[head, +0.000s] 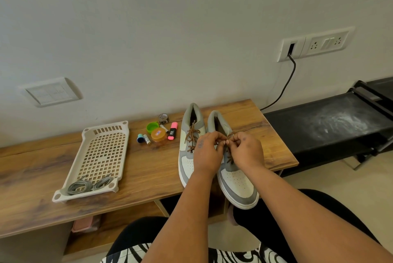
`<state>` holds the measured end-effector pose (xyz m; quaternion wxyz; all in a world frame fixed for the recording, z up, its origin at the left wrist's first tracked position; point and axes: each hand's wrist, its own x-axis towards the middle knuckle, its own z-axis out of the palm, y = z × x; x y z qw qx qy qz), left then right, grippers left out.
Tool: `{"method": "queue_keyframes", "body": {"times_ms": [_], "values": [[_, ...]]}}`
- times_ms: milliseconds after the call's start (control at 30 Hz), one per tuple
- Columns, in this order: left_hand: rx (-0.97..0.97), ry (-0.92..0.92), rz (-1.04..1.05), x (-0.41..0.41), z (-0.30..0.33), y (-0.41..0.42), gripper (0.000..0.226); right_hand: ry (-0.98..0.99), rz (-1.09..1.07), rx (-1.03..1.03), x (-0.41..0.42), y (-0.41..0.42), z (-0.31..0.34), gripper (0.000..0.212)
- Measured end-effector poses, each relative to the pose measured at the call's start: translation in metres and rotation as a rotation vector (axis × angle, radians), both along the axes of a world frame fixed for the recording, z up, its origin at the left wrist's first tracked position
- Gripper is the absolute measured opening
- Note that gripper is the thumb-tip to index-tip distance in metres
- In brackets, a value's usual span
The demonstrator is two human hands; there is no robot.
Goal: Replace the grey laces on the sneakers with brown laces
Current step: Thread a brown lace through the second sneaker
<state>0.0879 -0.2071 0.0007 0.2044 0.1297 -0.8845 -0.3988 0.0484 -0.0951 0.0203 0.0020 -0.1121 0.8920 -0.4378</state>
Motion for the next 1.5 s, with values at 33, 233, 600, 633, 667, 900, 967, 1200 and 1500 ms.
{"method": "queue_keyframes", "body": {"times_ms": [33, 233, 600, 633, 667, 900, 967, 1200, 1500], "values": [[0.007, 0.001, -0.006, 0.000, -0.001, 0.000, 0.009, 0.033, 0.018, 0.008, -0.001, 0.002, 0.002, 0.004], [0.037, 0.009, -0.015, 0.000, -0.003, -0.002, 0.012, 0.095, 0.173, 0.096, -0.015, 0.013, 0.012, 0.018], [0.066, -0.003, 0.028, 0.002, 0.001, -0.001, 0.017, -0.084, 0.279, 0.141, -0.041, 0.011, 0.019, 0.010], [0.049, 0.001, 0.029, 0.002, 0.001, -0.001, 0.017, -0.100, 0.278, 0.121, -0.041, 0.009, 0.019, 0.011], [0.028, 0.000, 0.030, 0.002, 0.002, 0.000, 0.015, -0.118, 0.269, 0.095, -0.043, 0.007, 0.018, 0.013], [-0.042, -0.004, 0.022, 0.003, 0.006, -0.001, 0.014, -0.189, 0.137, -0.197, -0.054, 0.002, 0.022, 0.017], [-0.051, -0.010, 0.016, 0.004, 0.007, -0.001, 0.014, -0.218, 0.105, -0.272, -0.057, 0.002, 0.022, 0.014], [-0.081, -0.023, 0.008, 0.003, 0.008, -0.002, 0.013, -0.294, 0.160, -0.230, -0.065, 0.008, 0.023, 0.021], [-0.115, -0.020, -0.001, 0.002, 0.007, -0.002, 0.015, -0.224, 0.211, -0.005, -0.054, 0.003, 0.020, 0.006]]}}
